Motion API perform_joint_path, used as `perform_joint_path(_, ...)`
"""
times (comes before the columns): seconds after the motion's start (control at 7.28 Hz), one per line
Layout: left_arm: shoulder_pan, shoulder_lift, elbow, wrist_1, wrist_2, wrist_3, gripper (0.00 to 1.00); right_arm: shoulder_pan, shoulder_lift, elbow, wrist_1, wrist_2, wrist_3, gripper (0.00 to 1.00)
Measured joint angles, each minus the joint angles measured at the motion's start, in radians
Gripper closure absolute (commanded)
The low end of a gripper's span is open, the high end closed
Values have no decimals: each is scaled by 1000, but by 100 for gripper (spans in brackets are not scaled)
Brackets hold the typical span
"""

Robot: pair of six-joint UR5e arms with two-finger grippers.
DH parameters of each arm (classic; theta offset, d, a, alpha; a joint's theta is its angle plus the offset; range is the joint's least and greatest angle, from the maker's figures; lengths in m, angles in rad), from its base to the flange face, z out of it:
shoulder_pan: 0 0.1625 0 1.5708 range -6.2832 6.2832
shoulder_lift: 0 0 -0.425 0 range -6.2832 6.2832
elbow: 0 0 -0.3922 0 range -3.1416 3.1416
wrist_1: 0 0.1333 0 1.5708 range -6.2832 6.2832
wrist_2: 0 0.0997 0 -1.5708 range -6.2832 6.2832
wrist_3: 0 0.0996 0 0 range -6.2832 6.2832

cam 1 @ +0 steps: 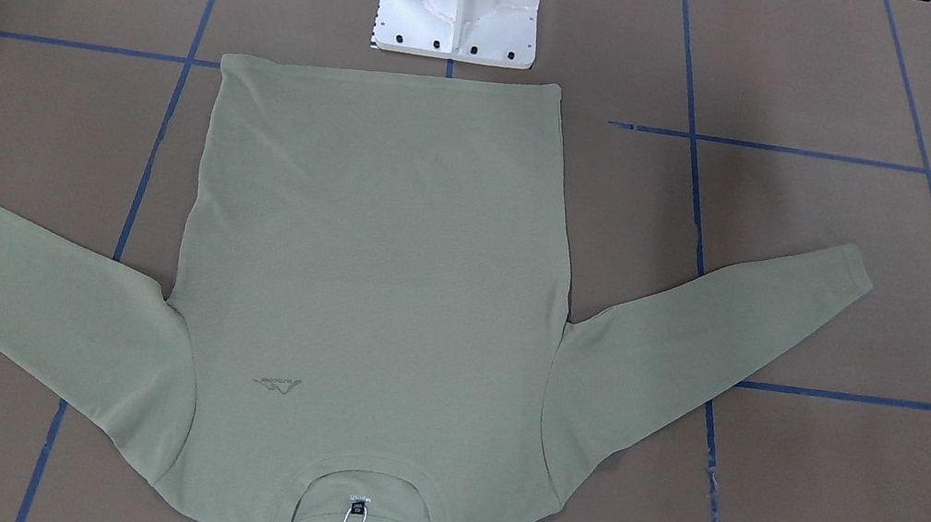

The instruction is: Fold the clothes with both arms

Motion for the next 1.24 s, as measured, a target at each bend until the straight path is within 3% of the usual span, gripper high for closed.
perform_joint_path(0.27, 0, 14, -2, -19, -4, 2, 0, -24, 25, -78, 119, 22, 15, 0)
perform_joint_path(0.82, 1, 17, -1, -47, -5, 0, 0, -87, 204, -420, 401, 32, 333, 5)
perform_joint_path(1.24, 1, 10, 4, -49, -5, -2, 0, -131, 209, -502, 552, 26, 575, 6)
